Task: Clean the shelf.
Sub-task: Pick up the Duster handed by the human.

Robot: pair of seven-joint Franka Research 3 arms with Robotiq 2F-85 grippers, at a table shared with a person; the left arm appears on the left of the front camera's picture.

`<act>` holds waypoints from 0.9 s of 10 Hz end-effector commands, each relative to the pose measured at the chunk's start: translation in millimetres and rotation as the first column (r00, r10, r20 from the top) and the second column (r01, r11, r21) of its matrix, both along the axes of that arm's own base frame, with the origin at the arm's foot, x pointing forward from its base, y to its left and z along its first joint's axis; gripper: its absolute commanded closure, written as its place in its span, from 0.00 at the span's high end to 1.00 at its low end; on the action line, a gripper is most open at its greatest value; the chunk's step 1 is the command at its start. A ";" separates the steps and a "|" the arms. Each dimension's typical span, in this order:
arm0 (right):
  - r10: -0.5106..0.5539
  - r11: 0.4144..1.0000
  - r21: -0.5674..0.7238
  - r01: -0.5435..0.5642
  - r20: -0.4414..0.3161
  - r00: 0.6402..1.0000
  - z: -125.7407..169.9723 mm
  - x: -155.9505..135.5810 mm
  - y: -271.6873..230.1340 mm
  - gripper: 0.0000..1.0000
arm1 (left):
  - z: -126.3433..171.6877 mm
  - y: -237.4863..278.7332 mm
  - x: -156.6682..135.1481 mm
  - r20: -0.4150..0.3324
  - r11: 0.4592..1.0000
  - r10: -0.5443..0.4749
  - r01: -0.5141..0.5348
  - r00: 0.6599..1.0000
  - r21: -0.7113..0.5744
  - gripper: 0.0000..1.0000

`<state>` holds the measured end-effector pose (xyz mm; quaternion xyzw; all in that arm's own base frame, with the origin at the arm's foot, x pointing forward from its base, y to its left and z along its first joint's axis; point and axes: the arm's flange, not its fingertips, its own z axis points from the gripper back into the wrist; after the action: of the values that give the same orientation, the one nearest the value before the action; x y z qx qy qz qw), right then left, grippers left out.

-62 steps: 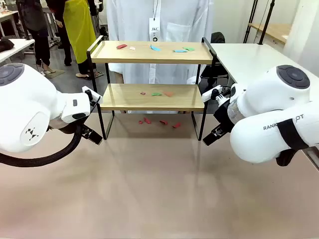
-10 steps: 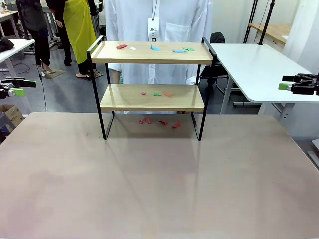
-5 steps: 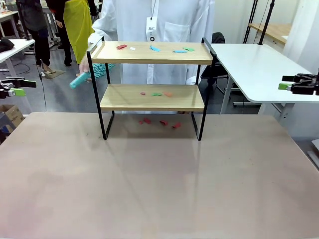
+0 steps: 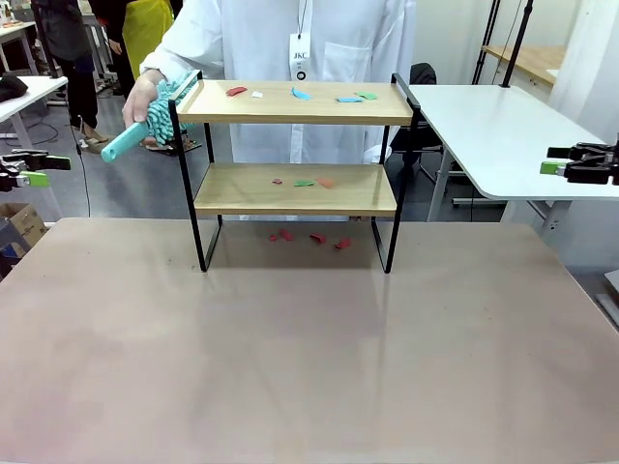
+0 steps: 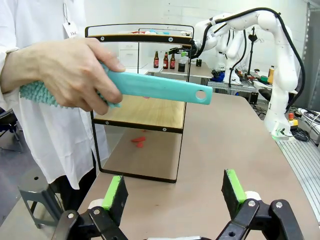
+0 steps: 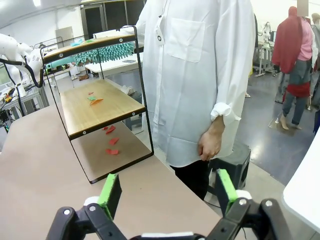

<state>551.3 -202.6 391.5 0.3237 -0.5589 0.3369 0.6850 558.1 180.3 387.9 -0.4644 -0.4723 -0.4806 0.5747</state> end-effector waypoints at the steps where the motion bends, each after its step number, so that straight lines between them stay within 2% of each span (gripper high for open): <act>1: 0.002 1.000 -0.001 -0.002 0.003 1.000 1.9 0.6 1.8 1.00 | 0.5 -0.8 0.4 0.002 1.000 0.000 0.000 1.000 -0.001 1.00; 9: 0.002 1.000 -0.001 -0.002 0.003 1.000 1.9 0.6 1.8 1.00 | 0.5 -0.8 0.4 0.002 1.000 0.000 0.000 1.000 -0.001 1.00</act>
<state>551.3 -202.6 391.5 0.3237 -0.5589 0.3369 0.6850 558.1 180.3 387.9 -0.4644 -0.4723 -0.4806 0.5747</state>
